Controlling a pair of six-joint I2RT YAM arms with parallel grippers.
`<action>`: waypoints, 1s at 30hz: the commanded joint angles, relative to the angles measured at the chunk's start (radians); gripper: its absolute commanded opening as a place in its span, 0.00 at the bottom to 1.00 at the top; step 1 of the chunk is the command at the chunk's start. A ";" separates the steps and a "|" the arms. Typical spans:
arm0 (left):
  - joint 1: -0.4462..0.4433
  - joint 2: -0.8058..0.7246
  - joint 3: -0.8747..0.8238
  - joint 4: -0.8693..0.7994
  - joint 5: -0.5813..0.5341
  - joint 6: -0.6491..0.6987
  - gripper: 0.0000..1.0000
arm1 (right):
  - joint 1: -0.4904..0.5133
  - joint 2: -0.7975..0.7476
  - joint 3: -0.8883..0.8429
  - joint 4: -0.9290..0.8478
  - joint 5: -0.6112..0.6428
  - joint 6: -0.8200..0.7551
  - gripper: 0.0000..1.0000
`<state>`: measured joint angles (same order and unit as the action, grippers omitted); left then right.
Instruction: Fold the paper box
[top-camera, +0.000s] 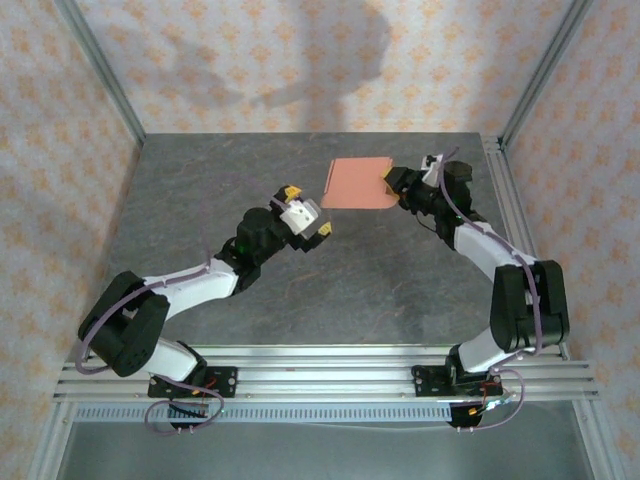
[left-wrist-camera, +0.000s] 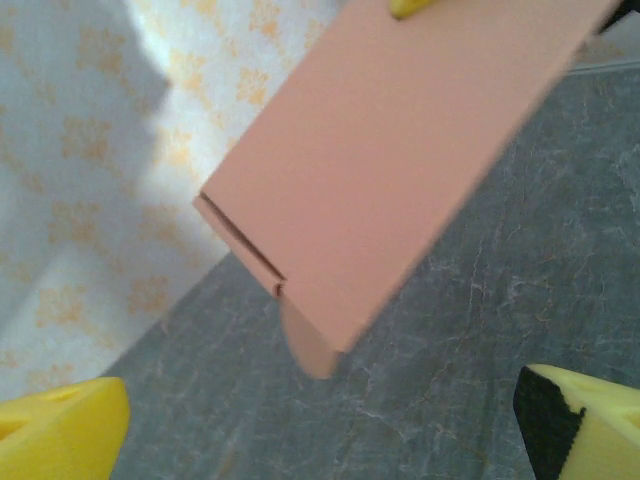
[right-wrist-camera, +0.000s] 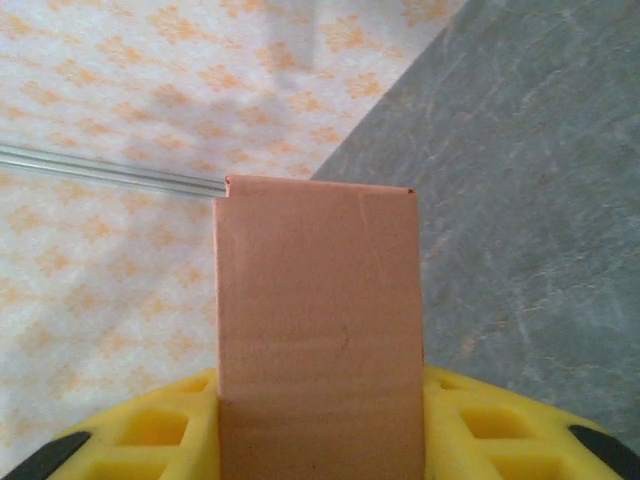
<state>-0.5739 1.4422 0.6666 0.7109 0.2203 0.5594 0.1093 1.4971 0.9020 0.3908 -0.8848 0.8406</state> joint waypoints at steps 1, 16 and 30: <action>-0.015 -0.006 -0.024 0.160 -0.053 0.192 1.00 | -0.002 -0.064 -0.030 0.092 -0.061 0.078 0.41; -0.020 0.067 -0.029 0.232 -0.013 0.392 0.99 | -0.004 -0.143 -0.142 0.132 -0.182 0.382 0.37; -0.050 0.009 -0.019 0.117 -0.037 0.556 0.83 | -0.003 -0.246 -0.144 -0.229 -0.230 0.221 0.38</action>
<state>-0.6201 1.5028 0.6403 0.8661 0.1753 1.0710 0.1093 1.2797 0.7303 0.2810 -1.0775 1.1324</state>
